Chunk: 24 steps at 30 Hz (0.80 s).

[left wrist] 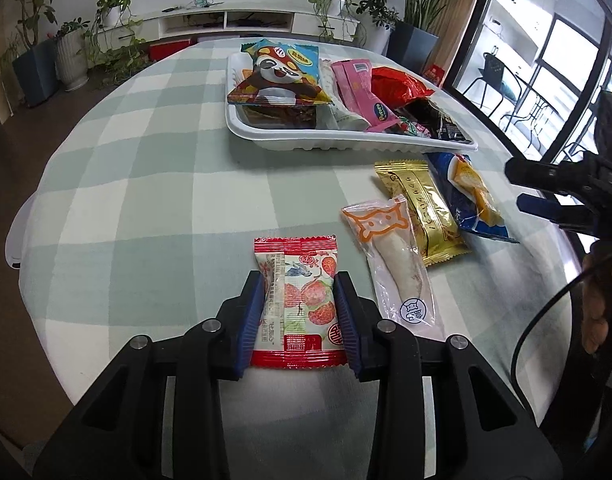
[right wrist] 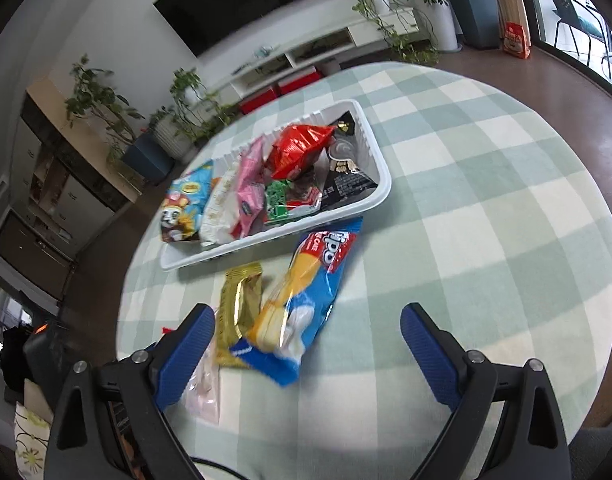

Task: Organize snacks
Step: 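Grasp the blue-and-white cake packet with the right gripper while the left gripper holds the strawberry packet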

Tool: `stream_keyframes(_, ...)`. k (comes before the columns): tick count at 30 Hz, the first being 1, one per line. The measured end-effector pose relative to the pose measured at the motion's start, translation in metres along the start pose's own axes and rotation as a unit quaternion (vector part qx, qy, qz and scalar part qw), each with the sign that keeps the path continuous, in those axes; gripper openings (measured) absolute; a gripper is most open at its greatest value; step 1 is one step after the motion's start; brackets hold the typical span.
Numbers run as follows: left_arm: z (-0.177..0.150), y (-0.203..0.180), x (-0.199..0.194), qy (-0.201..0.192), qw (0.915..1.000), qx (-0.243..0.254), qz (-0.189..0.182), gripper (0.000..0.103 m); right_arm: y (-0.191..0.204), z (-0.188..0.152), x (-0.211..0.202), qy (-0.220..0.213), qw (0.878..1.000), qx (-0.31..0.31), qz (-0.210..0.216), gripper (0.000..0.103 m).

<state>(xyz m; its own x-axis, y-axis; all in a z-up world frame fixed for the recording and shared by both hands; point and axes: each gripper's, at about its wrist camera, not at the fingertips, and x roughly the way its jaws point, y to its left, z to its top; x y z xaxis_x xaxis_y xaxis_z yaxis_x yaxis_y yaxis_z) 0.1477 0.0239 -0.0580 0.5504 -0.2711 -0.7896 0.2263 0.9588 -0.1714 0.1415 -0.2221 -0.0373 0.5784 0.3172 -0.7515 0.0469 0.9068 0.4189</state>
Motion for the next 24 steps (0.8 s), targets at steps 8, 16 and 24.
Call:
stream_keyframes(8, -0.002, 0.002, -0.001, -0.006, 0.9999, -0.004, -0.014, 0.033, 0.009, 0.006, 0.035, 0.049, 0.998, -0.016, -0.034, 0.082)
stream_keyframes(16, -0.002, 0.001, -0.001, -0.007, 0.9998, -0.002, -0.018, 0.033, 0.022, 0.003, 0.047, 0.056, 0.994, -0.062, -0.074, 0.077)
stream_keyframes(24, -0.003, 0.0, -0.002, -0.007, 0.9997, -0.003, -0.022, 0.033, 0.036, -0.005, 0.05, 0.053, 0.981, -0.139, -0.123, 0.05)
